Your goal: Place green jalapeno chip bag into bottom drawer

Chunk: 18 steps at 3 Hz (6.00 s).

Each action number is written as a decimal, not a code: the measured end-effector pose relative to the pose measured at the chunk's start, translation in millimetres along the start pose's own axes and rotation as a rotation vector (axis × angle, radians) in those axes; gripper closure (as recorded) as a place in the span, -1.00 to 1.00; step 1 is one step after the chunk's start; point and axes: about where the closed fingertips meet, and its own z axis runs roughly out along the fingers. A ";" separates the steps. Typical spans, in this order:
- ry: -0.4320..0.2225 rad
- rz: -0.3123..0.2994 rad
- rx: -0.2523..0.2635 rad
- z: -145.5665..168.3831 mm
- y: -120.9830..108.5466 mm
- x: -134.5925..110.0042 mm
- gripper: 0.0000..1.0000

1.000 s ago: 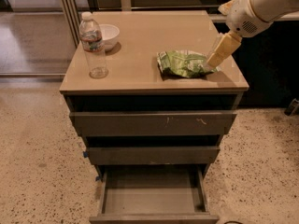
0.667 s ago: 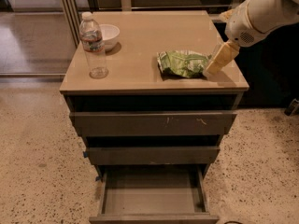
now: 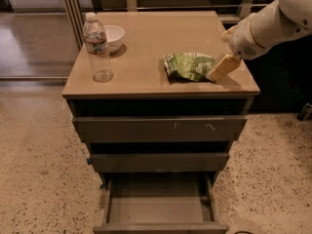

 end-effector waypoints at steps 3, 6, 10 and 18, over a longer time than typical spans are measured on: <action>0.045 0.019 -0.022 36.5 8.0 24.0 -0.38; 0.065 0.032 -0.029 54.9 6.3 34.0 0.47; 0.026 -0.064 -0.206 -16.4 89.0 36.5 1.00; -0.084 0.128 -0.473 150.3 282.5 191.5 1.00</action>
Offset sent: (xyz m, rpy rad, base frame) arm 0.0092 -0.0064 -0.0416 -0.0216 0.0422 -0.0311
